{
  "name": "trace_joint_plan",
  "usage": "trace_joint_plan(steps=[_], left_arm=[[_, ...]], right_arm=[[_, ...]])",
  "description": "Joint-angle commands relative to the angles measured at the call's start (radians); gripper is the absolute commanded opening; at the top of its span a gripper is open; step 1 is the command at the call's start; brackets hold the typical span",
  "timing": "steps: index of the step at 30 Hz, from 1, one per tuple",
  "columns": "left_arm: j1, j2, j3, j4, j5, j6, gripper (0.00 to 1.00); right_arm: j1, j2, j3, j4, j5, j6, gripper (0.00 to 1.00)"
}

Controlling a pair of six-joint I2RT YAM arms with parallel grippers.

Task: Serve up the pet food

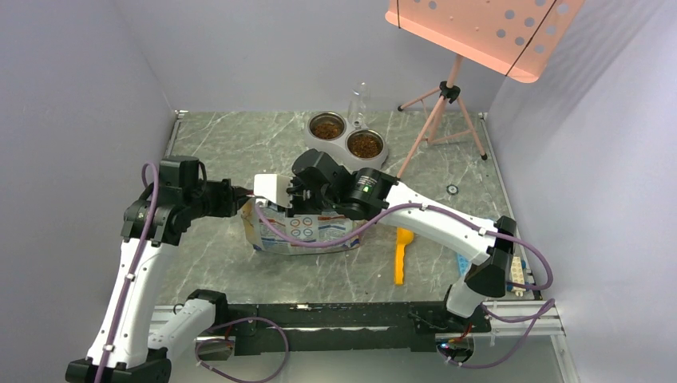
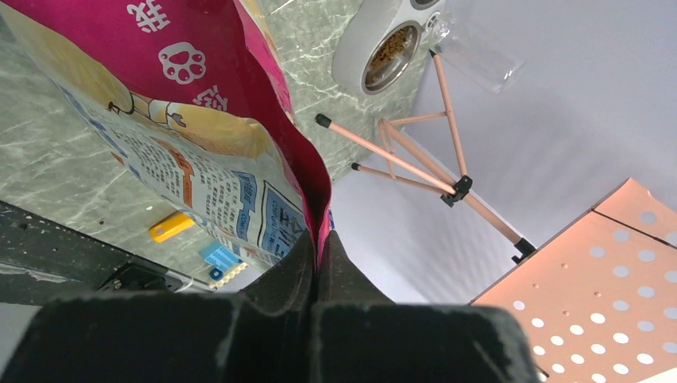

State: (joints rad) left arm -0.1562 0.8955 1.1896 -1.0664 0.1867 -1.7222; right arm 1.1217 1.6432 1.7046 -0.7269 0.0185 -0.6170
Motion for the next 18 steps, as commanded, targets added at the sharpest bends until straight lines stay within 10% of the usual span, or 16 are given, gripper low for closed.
trace_joint_plan(steps=[1,12,18], left_arm=[[0.010,0.006,0.041,-0.020,0.035,0.002,0.00],[0.026,0.041,0.095,-0.123,0.166,0.001,0.00],[0.037,0.038,0.127,-0.152,0.149,0.022,0.00]], right_arm=[[-0.003,-0.005,0.070,-0.024,-0.013,0.030,0.28],[0.076,0.175,0.237,0.036,-0.007,0.019,0.42],[0.088,0.156,0.189,0.035,0.207,0.027,0.10]])
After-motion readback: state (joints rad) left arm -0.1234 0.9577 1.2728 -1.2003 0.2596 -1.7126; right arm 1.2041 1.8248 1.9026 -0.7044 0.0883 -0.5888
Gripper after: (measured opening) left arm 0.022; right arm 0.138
